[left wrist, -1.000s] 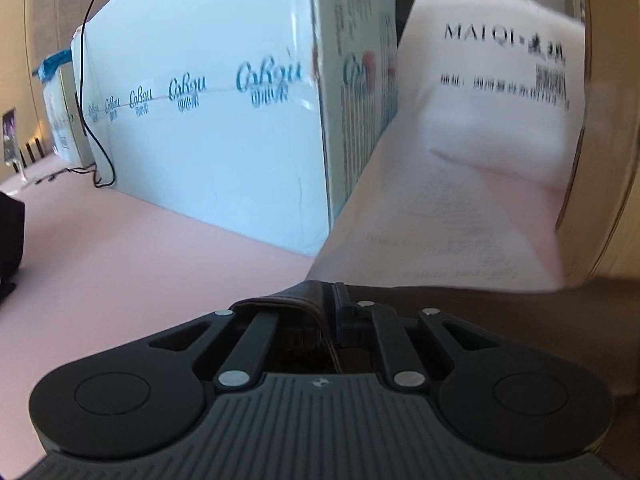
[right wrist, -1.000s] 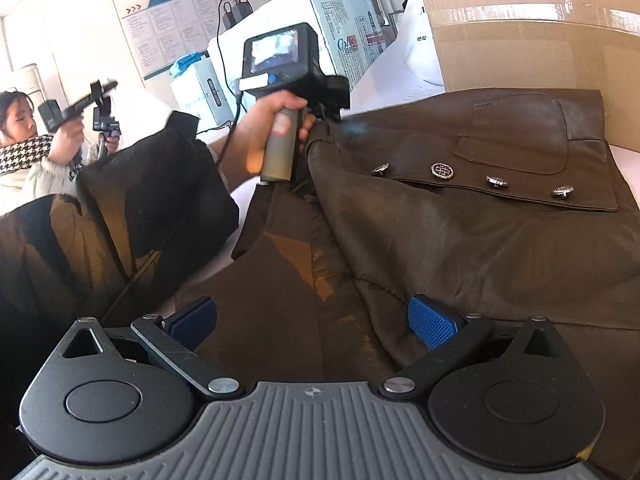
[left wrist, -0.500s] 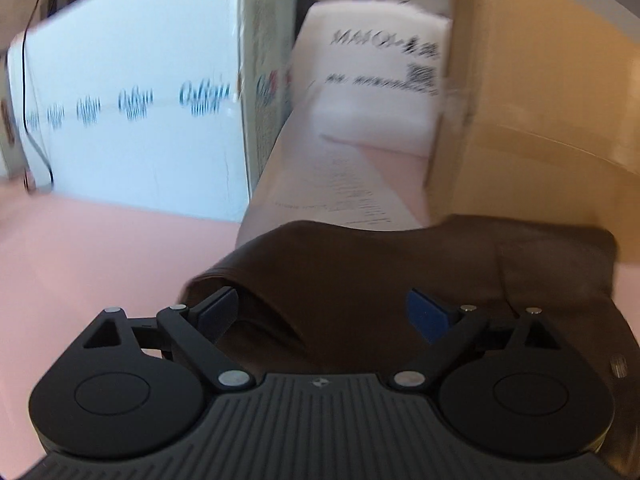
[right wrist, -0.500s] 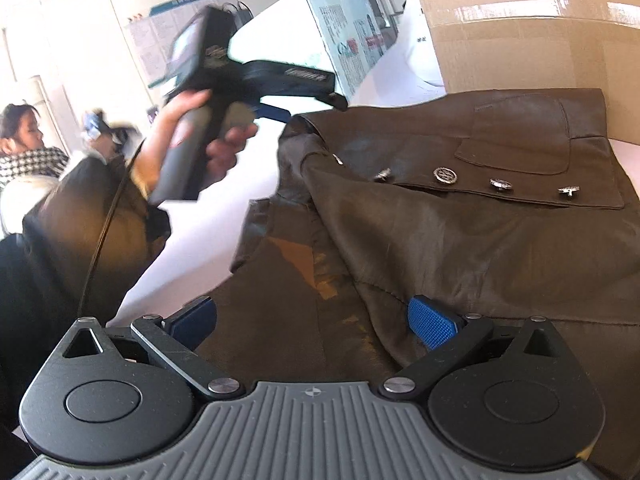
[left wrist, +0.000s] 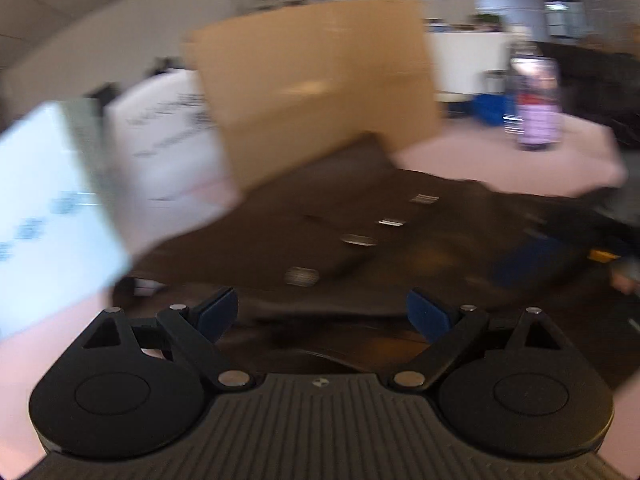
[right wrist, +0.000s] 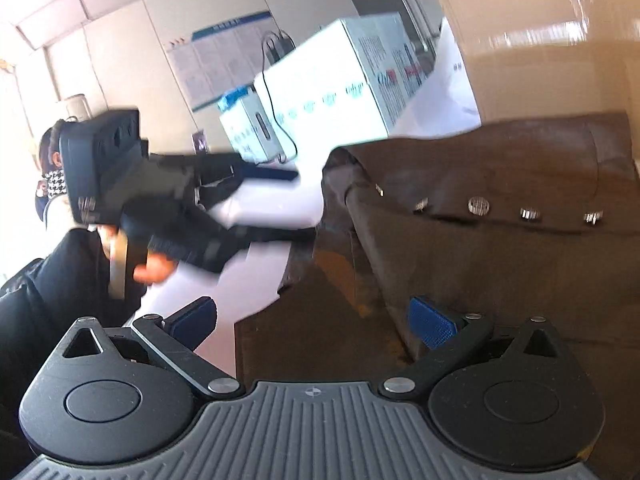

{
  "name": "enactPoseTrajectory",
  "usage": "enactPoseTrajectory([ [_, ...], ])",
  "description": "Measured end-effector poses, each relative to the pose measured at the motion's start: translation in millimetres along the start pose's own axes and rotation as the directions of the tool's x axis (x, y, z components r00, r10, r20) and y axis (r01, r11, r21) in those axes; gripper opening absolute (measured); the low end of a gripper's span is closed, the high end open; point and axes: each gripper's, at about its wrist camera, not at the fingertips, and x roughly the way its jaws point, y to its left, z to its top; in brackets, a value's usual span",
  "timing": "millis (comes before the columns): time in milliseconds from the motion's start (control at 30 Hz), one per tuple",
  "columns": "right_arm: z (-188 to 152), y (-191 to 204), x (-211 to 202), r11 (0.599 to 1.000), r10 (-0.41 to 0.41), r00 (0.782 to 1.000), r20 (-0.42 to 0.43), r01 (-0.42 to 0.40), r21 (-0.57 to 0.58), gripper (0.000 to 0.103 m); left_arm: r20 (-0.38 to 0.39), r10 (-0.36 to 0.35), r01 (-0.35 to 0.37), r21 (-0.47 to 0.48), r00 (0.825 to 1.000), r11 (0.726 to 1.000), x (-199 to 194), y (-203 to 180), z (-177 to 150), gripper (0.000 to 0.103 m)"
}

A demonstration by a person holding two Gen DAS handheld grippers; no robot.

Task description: Fold clothes

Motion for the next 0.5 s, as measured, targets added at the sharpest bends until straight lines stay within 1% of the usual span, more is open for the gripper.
enactPoseTrajectory([
  [33, 0, 0, 0, 1.0, -0.004, 1.0, 0.0, 0.004, 0.001, 0.103, -0.021, -0.036, 0.036, 0.009, 0.999, 0.999, 3, -3, -3, 0.091],
  [67, 0, -2, 1, 1.0, -0.013, 1.0, -0.005, 0.013, 0.006, 0.103, -0.043, -0.054, 0.055, 0.008, 0.998, 0.998, 7, -4, -6, 0.091],
  [200, 0, -5, 3, 0.999, -0.03, 0.999, -0.026, 0.03, 0.019, 0.103, -0.119, -0.09, 0.086, -0.04, 0.989, 0.996, 12, -8, -11, 0.091],
  [233, 0, -5, 3, 0.999, -0.035, 0.999, -0.028, 0.036, 0.019, 0.103, -0.132, -0.081, 0.076, -0.04, 0.988, 0.996, 13, -11, -13, 0.091],
  [300, 0, -5, 5, 0.999, -0.032, 0.999, -0.032, 0.032, 0.022, 0.103, -0.13, -0.047, 0.046, -0.012, 0.99, 0.999, 12, -13, -14, 0.091],
  [367, -2, -6, 5, 0.999, -0.036, 0.999, -0.036, 0.037, 0.023, 0.103, -0.112, 0.012, -0.009, 0.033, 0.994, 0.999, 10, -15, -14, 0.091],
  [433, -3, -6, 5, 0.999, -0.038, 0.998, -0.04, 0.039, 0.024, 0.103, -0.094, 0.06, -0.055, 0.056, 0.994, 0.997, 6, -10, -13, 0.091],
  [500, -3, -6, 7, 0.999, -0.041, 0.998, -0.05, 0.043, 0.023, 0.103, -0.09, 0.084, -0.08, 0.053, 0.992, 0.995, 7, 1, -10, 0.091],
])
